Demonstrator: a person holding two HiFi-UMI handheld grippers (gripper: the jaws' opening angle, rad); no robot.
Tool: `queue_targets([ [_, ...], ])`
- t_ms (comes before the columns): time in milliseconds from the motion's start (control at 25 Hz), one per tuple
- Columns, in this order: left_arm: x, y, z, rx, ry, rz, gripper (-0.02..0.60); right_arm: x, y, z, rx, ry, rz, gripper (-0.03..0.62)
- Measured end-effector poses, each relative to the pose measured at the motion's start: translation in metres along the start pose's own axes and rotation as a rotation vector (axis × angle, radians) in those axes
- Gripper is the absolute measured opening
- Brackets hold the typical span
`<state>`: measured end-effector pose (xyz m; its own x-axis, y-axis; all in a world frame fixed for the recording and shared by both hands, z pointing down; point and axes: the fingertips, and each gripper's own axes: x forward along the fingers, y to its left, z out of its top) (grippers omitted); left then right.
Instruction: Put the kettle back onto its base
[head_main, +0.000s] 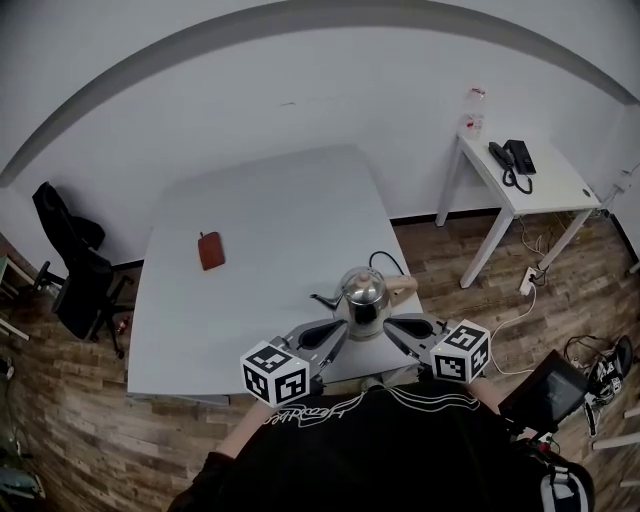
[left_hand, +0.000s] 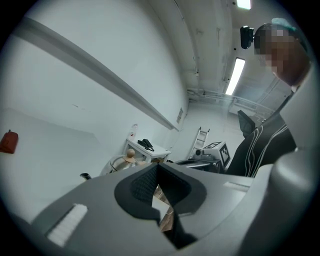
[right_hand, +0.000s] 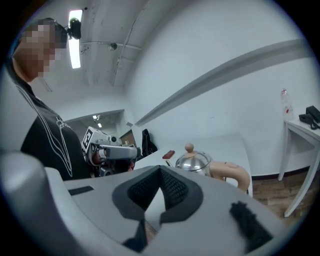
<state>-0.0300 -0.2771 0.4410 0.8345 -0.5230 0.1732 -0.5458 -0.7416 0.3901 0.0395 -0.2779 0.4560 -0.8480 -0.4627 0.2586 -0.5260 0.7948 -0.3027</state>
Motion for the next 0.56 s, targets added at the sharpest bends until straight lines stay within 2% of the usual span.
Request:
queue_targets([
  [80,0.000,0.001,0.001,-0.006,-0.006,0.001,0.006,-0.003,-0.003,0.003,0.030,-0.013,0.004,0.005],
  [240,0.004,0.003,0.002,-0.011,-0.017,0.009,0.006,-0.007,-0.010,0.002,0.001,0.003,-0.020,0.005],
  [560,0.010,0.018,-0.005,-0.010,0.013,0.032,0.006,0.003,-0.021,-0.003,0.032,0.000,-0.013,0.005],
])
